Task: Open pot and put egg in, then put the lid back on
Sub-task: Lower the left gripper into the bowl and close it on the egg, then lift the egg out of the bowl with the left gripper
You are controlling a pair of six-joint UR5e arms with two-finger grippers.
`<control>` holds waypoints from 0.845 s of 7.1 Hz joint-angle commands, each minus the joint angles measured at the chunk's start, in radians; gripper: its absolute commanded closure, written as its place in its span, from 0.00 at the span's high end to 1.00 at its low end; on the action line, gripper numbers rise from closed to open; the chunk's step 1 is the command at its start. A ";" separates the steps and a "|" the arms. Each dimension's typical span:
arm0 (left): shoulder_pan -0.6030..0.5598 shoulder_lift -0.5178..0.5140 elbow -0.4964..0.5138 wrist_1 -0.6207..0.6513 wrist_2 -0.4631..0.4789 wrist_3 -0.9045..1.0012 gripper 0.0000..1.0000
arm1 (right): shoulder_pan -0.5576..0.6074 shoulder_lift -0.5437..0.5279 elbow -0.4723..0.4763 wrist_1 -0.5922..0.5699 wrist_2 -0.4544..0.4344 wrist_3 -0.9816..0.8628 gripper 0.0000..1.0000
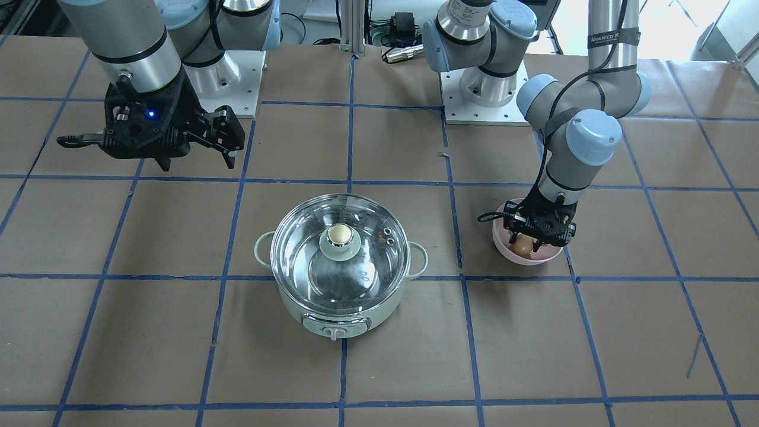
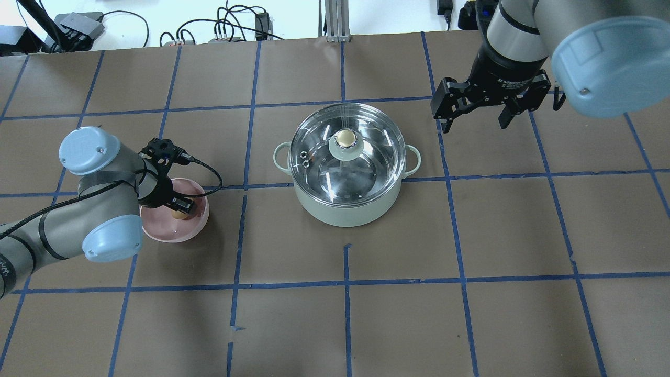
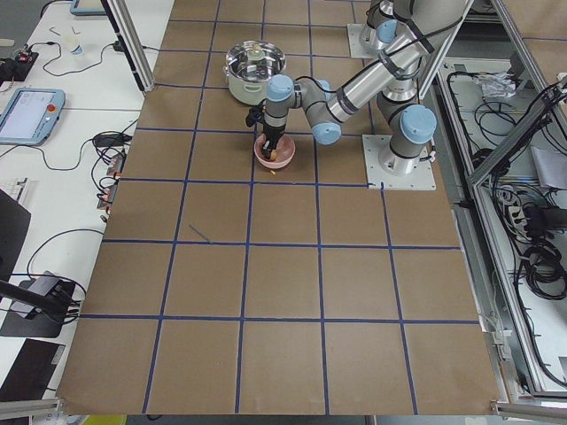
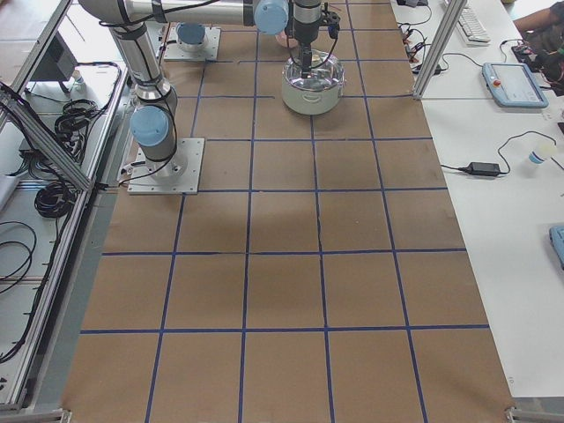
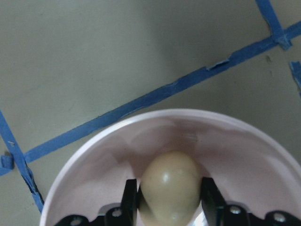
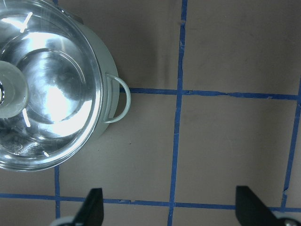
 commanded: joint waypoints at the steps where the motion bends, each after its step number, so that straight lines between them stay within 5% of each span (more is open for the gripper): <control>1: -0.013 0.018 0.033 -0.059 0.006 -0.018 0.04 | 0.000 0.000 0.000 0.000 0.000 0.000 1.00; 4: -0.033 0.084 0.126 -0.245 0.009 -0.078 0.04 | 0.000 0.000 0.000 -0.001 0.001 0.001 1.00; 6: -0.117 0.157 0.280 -0.512 0.012 -0.233 0.04 | 0.000 -0.001 0.000 -0.001 0.001 0.000 1.00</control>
